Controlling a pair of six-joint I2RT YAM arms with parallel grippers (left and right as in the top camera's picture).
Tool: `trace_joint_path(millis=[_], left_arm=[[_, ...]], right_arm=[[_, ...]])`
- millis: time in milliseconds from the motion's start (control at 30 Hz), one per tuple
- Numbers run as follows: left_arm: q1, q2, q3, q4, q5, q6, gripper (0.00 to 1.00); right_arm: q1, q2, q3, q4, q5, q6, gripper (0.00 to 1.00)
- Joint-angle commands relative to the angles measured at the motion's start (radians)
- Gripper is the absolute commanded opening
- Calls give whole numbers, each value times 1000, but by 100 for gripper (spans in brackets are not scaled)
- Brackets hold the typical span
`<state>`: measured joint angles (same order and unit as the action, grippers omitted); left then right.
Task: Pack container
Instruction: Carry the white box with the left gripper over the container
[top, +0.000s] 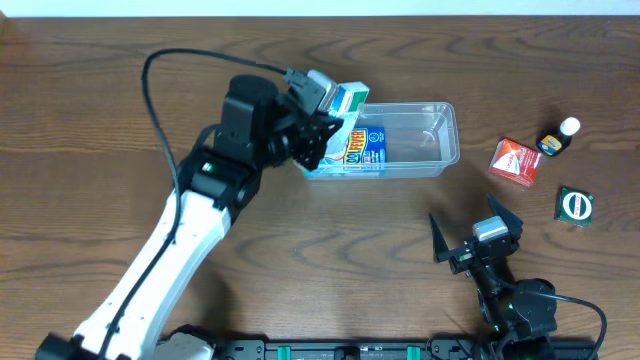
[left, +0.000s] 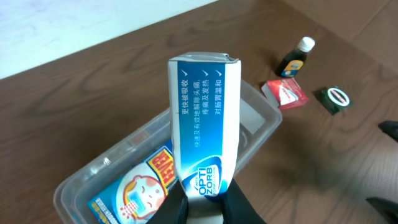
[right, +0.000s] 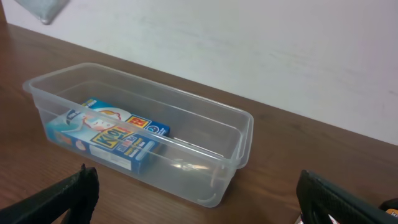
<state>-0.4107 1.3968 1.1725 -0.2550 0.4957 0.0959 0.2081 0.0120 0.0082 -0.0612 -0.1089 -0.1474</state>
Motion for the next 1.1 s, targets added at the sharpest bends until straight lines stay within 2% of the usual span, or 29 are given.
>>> trace_joint_path(millis=[0,167,300,533,700,800,1067], left_arm=[[-1,47,93,3,9,28,8],[-2,139,174,-1,9,28,8],[-14,215,220,-63,-29,67,8],[-98,311,233,-155,-442,245,8],[-190,351,232,-140,-616,356,8],[-217,375,232,-142,-644,471,8],[-201,394,232,-141,-628,534,8]], right_arm=[[2,-5,-3,-2,-8,-15,99],[2,-5,-3,-2,-8,-15,99],[2,-5,-3,-2,-8,-15,99],[2,-5,-3,-2,-8,-15,99],[2,-5,-3,-2,-8,-15,99],[2,-5,-3,-2,-8,-15,99],[2,-5,-3,-2,-8,-15,99]])
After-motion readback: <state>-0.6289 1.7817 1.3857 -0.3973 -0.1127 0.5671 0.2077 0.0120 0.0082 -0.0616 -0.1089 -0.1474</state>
